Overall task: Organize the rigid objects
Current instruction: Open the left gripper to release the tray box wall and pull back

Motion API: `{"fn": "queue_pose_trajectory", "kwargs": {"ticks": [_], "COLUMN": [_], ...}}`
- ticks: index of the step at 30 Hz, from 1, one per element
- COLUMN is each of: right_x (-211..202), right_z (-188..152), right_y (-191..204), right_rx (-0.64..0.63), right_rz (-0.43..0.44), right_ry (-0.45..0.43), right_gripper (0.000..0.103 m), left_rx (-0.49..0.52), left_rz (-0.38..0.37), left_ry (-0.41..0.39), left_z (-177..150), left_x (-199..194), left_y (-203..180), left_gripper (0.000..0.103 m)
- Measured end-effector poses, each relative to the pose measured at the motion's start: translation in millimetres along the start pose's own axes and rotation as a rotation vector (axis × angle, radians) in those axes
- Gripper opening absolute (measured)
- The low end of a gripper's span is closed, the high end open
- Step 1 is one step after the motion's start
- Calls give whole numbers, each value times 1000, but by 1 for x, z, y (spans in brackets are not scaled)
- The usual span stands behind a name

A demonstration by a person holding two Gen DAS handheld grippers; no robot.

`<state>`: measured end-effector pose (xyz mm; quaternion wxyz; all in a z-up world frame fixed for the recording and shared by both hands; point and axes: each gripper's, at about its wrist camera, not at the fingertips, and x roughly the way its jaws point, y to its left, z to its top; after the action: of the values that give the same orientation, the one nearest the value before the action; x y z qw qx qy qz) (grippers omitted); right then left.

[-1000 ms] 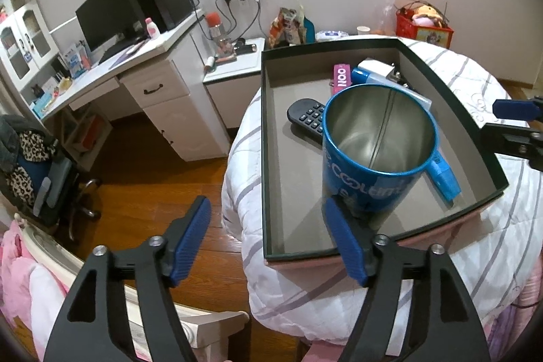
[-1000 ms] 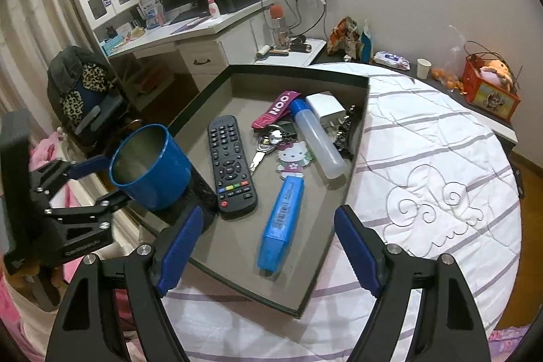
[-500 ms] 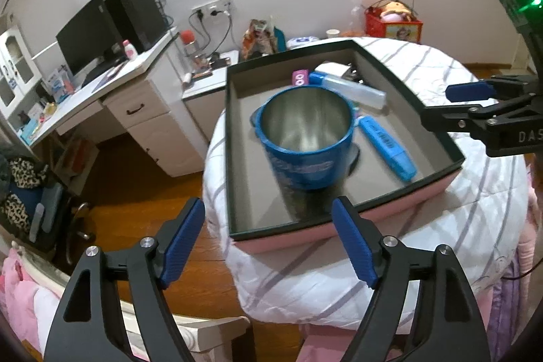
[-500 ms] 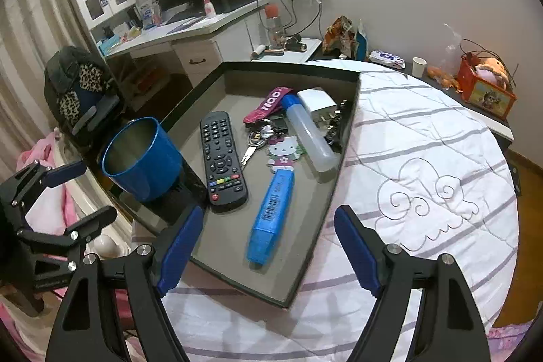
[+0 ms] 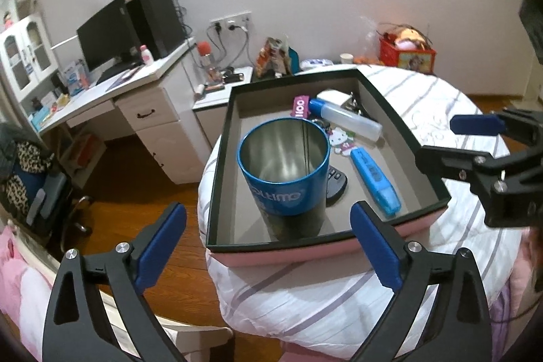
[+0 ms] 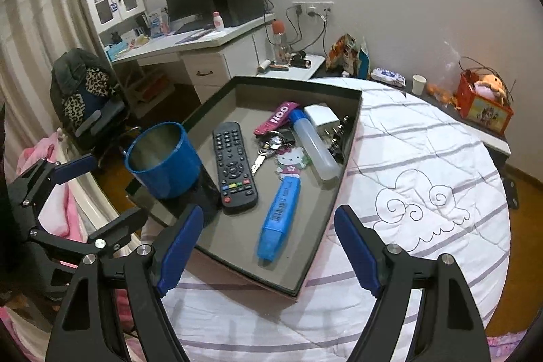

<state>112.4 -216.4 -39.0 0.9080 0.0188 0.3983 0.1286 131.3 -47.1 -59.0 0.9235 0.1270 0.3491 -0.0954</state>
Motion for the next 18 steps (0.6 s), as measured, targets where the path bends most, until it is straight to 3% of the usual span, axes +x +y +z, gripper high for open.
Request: {"fn": "queue_pose_trajectory", "kwargs": {"ticks": [8, 10, 18], "right_x": [-28, -35, -61], "right_z": [-5, -7, -15], "right_y": [2, 1, 0], "right_rx": [6, 7, -10], "right_rz": [-20, -18, -10], "right_ry": [-67, -77, -158], "right_gripper": [90, 103, 103], "left_rx": [-63, -61, -93], "left_rz": [7, 12, 13], "left_ry": [-57, -72, -149], "left_z": [-3, -4, -6], "left_x": [-23, -29, -58], "left_y": [-8, -13, -25], "left_gripper": [102, 102, 102]}}
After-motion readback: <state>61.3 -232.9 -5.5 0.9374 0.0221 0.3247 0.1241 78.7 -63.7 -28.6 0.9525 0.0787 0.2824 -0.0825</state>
